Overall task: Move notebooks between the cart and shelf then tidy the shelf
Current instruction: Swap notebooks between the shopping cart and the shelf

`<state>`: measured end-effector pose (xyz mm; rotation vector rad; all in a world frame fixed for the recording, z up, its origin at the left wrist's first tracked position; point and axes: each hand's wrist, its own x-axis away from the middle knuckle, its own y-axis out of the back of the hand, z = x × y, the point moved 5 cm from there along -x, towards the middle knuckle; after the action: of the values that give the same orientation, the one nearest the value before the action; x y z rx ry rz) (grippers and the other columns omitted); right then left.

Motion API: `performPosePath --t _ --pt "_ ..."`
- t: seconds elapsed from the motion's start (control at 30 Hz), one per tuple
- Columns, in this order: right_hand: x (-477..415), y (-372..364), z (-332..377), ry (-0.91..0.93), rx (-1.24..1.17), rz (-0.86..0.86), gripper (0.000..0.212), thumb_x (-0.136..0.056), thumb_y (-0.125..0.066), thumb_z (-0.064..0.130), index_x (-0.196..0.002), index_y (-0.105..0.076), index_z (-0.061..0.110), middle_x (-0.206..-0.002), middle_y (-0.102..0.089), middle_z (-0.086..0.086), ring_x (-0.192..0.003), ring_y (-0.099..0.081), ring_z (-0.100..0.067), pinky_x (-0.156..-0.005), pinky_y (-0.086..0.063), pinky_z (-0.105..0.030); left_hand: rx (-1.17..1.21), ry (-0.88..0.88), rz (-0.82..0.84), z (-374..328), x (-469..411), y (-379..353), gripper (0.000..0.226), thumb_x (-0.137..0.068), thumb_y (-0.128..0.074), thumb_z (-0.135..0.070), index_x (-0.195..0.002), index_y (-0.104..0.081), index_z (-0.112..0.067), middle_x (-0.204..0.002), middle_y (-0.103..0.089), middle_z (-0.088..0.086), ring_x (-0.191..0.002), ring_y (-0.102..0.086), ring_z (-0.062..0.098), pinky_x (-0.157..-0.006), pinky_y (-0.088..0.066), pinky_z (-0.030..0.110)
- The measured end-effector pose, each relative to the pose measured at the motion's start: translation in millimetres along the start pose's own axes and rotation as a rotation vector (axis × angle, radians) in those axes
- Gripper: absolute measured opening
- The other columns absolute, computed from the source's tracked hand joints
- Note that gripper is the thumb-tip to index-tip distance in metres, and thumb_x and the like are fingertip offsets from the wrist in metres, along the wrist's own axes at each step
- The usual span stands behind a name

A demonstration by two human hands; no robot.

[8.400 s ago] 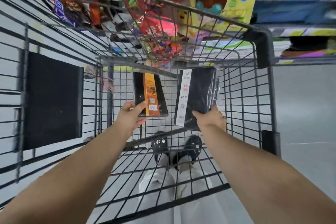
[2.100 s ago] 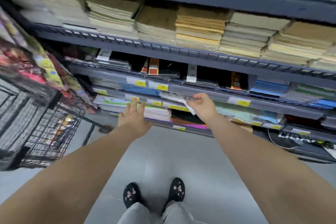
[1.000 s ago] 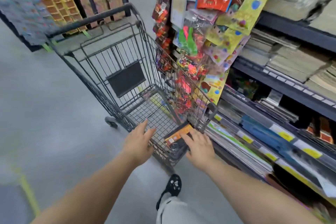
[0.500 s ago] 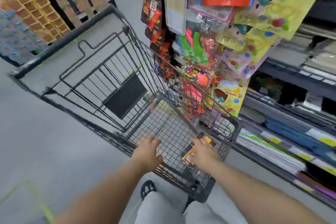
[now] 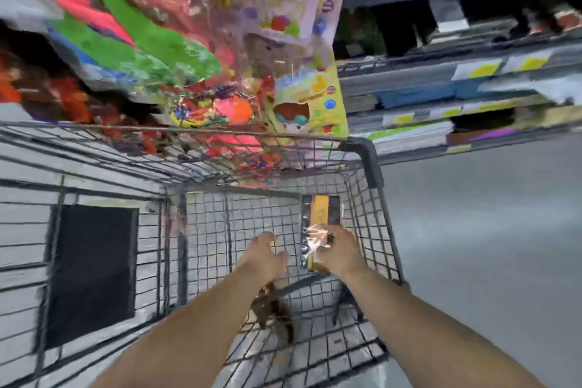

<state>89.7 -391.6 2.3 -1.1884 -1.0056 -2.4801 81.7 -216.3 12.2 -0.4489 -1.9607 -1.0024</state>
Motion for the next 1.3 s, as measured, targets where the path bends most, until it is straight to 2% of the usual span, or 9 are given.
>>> performPosePath --t 0.07,0.17,0.3,0.43,0.53,0.77,0.9,1.1,1.3 --pt "-13 -11 -8 -0.03 -0.052 -0.044 0.036 -0.081 -0.063 -0.001 -0.114 -0.06 0.012 -0.105 -0.06 0.0 -0.09 -0.059 -0.015 -0.064 -0.041 -0.002 0.091 0.046 -0.022 5 -27 -11 0.04 -0.092 -0.054 -0.029 -0.13 -0.05 -0.018 -0.122 -0.06 0.007 -0.083 -0.056 0.016 -0.074 -0.048 0.023" --pt "-32 -21 -15 -0.071 -0.103 -0.144 0.037 -0.082 -0.061 0.01 -0.118 -0.054 0.017 -0.116 -0.061 -0.006 -0.098 -0.061 -0.023 -0.085 -0.053 -0.029 0.163 0.054 -0.06 5 -61 -41 0.037 -0.092 -0.057 -0.031 -0.124 -0.051 -0.014 -0.104 -0.062 0.004 -0.066 -0.055 0.013 -0.054 -0.042 0.021" --pt "-52 -21 -22 -0.063 -0.019 -0.285 0.048 -0.085 -0.061 0.018 -0.13 -0.047 0.014 -0.124 -0.054 -0.014 -0.111 -0.054 -0.032 -0.093 -0.049 -0.037 0.214 0.047 -0.045 -1 -93 -85 0.055 -0.08 -0.067 -0.045 -0.119 -0.054 -0.009 -0.111 -0.064 0.007 -0.088 -0.064 0.026 -0.065 -0.042 0.024" --pt "-58 -31 -37 -0.084 -0.024 -0.328 0.054 -0.089 -0.058 0.035 -0.135 -0.042 0.012 -0.13 -0.05 -0.015 -0.117 -0.05 -0.033 -0.095 -0.046 -0.041 0.192 -0.008 -0.076 -3 -103 -98 0.034 -0.079 -0.068 -0.04 -0.092 -0.05 -0.014 -0.084 -0.064 0.001 -0.072 -0.055 0.021 -0.053 -0.038 0.024" --pt "-56 -37 -41 -0.095 0.013 -0.35 0.052 -0.086 -0.061 0.04 -0.129 -0.046 0.014 -0.124 -0.053 -0.014 -0.112 -0.051 -0.03 -0.092 -0.047 -0.04 0.159 -0.075 -0.077 3 -106 -92 0.04 -0.077 -0.068 -0.049 -0.095 -0.057 -0.015 -0.081 -0.065 -0.001 -0.07 -0.057 0.017 -0.048 -0.035 0.023" --pt "-48 -48 -44 -0.226 0.078 -0.224 0.073 -0.087 -0.059 0.043 -0.143 -0.024 0.012 -0.134 -0.045 -0.018 -0.123 -0.044 -0.035 -0.1 -0.04 -0.044 0.451 -0.007 -0.123 48 -88 -51 0.048 -0.076 -0.077 -0.04 -0.108 -0.048 -0.019 -0.101 -0.064 -0.002 -0.089 -0.062 0.02 -0.075 -0.05 0.029" --pt "-48 -63 -48 -0.315 0.12 -0.194 0.087 -0.077 -0.07 0.045 -0.143 -0.024 0.012 -0.137 -0.039 -0.017 -0.125 -0.043 -0.036 -0.102 -0.042 -0.047 0.492 0.005 -0.259 71 -77 -21 0.033 -0.077 -0.076 -0.035 -0.086 -0.045 -0.024 -0.077 -0.057 -0.01 -0.074 -0.059 0.014 -0.057 -0.041 0.023" --pt "-45 -75 -47 -0.368 0.169 -0.261 0.104 -0.069 -0.079 0.04 -0.146 -0.012 0.019 -0.14 -0.03 -0.016 -0.124 -0.038 -0.036 -0.099 -0.039 -0.046 0.525 0.006 -0.322 92 -74 0 0.042 -0.077 -0.076 -0.039 -0.097 -0.044 -0.019 -0.08 -0.055 -0.007 -0.073 -0.055 0.015 -0.063 -0.042 0.029" --pt "-45 -70 -50 -0.385 0.2 -0.267 0.07 -0.066 -0.079 0.048 -0.116 -0.046 0.01 -0.107 -0.059 -0.012 -0.099 -0.058 -0.029 -0.082 -0.053 -0.038 0.562 0.007 -0.328 88 -69 0 0.039 -0.077 -0.076 -0.034 -0.095 -0.047 -0.016 -0.074 -0.055 -0.011 -0.065 -0.053 0.009 -0.056 -0.038 0.024"
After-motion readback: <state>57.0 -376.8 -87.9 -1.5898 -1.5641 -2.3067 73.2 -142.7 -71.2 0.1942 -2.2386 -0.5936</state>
